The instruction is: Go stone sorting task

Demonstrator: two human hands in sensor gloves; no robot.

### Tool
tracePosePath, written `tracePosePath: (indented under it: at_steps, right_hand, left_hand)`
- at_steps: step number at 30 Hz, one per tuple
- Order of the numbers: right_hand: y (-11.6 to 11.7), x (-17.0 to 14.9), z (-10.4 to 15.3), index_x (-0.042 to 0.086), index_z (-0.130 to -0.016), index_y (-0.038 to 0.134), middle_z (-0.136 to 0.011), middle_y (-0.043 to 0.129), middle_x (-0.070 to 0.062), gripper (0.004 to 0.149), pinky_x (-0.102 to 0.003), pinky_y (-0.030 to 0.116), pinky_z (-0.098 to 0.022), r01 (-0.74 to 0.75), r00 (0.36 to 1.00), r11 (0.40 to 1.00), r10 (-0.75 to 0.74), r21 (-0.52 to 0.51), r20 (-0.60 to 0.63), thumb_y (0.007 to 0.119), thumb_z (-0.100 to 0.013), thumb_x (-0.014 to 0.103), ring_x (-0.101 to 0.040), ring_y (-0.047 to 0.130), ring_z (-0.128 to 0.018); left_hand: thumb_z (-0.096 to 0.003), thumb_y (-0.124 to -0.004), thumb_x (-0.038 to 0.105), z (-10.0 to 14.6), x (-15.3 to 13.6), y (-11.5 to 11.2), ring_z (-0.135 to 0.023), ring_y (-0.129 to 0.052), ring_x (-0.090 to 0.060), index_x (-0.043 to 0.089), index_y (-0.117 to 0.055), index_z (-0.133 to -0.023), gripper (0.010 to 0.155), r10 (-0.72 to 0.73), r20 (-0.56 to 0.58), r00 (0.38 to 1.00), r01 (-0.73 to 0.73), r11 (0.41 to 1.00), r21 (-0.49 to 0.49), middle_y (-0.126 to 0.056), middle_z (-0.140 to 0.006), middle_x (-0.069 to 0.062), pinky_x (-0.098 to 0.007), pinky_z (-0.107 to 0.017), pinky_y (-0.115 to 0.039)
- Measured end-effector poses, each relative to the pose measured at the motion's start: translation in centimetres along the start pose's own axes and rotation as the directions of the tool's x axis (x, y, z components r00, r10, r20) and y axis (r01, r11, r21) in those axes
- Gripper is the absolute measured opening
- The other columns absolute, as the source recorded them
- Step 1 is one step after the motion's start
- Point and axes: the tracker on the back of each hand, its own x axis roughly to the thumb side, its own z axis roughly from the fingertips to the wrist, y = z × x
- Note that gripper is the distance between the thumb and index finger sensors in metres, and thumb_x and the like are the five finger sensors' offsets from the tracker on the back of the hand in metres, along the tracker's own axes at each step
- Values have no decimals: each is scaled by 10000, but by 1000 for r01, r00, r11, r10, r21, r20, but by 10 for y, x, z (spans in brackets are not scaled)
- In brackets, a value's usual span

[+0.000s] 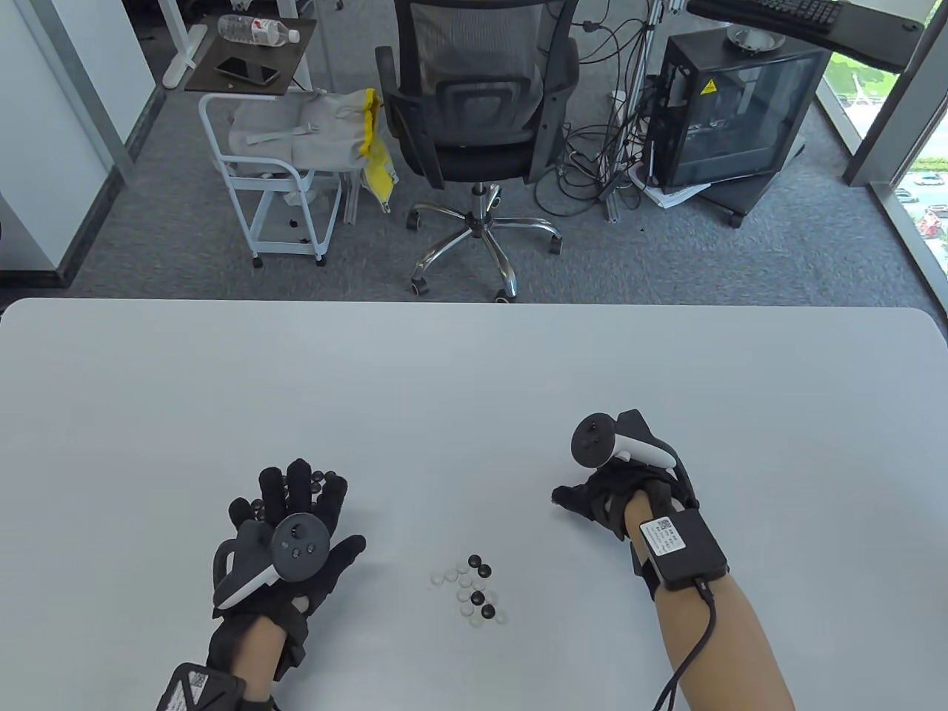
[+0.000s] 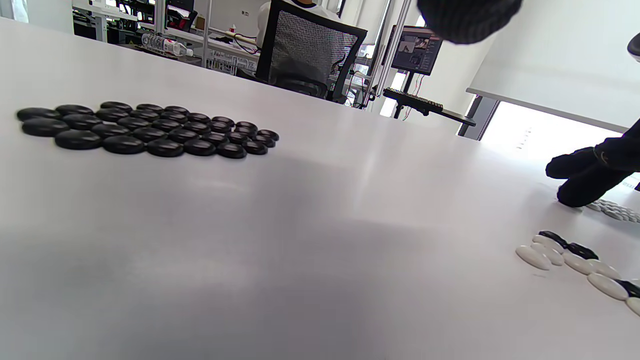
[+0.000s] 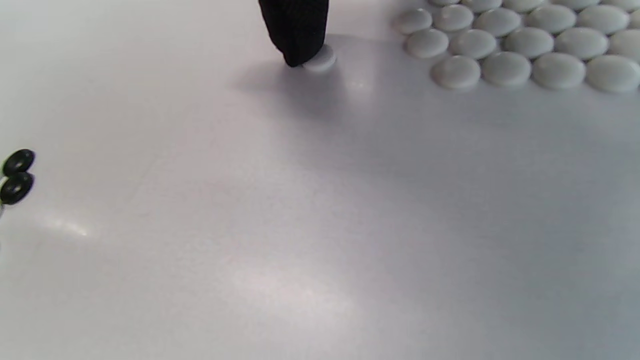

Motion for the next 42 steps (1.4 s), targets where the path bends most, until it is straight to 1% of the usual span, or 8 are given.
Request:
tracePosePath:
  at_steps: [7,12,19,23,30,36,39,42]
  right_hand:
    - [-2,-21,4,99,-1112,689,-1144,144,-419,667,-915,140,-565,9,999,1000,-10,-22,-51,516,-603,494,-689,-5,-932]
    - [-5,-17,7,89,-1118,681,-1140,137,-425,671,-917,140,-560,49,999,998,-49,-39,-12,516,-606,492,-695,-2,-929]
    - [-6,35,15,47,-1053,789,-1148,169,-423,677,-916,153,-561,-16,979,999,22,-34,202,534,-612,492,-695,2,-927]
    - [10,84,17,72,-1082,739,-1148,154,-423,662,-915,154,-564,-76,930,997,66,13,362,531,-614,492,-694,-3,-927]
    - [45,151,14,85,-1098,705,-1147,145,-419,655,-913,154,-565,-215,831,975,156,51,534,538,-613,492,-691,-3,-928]
    - [62,177,0,90,-1124,652,-1139,110,-418,670,-914,147,-564,-217,804,972,125,92,581,521,-607,496,-693,-18,-921]
    - [66,181,-10,102,-1127,641,-1137,102,-416,669,-912,142,-563,-258,823,962,171,89,541,513,-603,498,-691,-22,-918]
    - [54,172,-20,92,-1131,641,-1141,105,-410,690,-915,134,-559,-180,861,982,126,63,492,497,-595,503,-688,-27,-921]
  left_hand:
    - [-592,-535,566,-1,0,0,-957,165,-557,179,-187,-1208,807,7,1,1000,-7,1000,3,113,-1153,-284,-821,-504,15]
    - [-592,-535,566,-1,0,0,-958,166,-557,180,-187,-1208,806,7,-1,1000,-7,1000,2,112,-1152,-287,-821,-505,13]
    - [-592,-536,566,-2,0,-1,-957,166,-557,178,-188,-1208,807,12,0,1000,-12,1000,1,114,-1152,-285,-821,-505,14]
    - [-593,-540,564,0,0,0,-958,167,-556,176,-192,-1210,807,11,4,1000,-11,1000,21,113,-1153,-287,-821,-506,16]
    - [-595,-548,561,2,2,4,-955,173,-550,189,-181,-1204,803,-5,10,1000,4,996,85,124,-1146,-278,-817,-504,20]
    - [-595,-550,560,4,2,7,-955,174,-549,189,-188,-1206,801,-2,13,1000,1,994,113,122,-1148,-275,-817,-502,22]
    - [-594,-549,561,4,2,6,-955,172,-549,189,-191,-1206,800,-2,11,1000,1,994,111,122,-1148,-276,-818,-503,20]
    - [-595,-548,561,4,1,6,-954,176,-549,188,-190,-1207,801,4,6,1000,-5,994,109,128,-1145,-276,-819,-503,21]
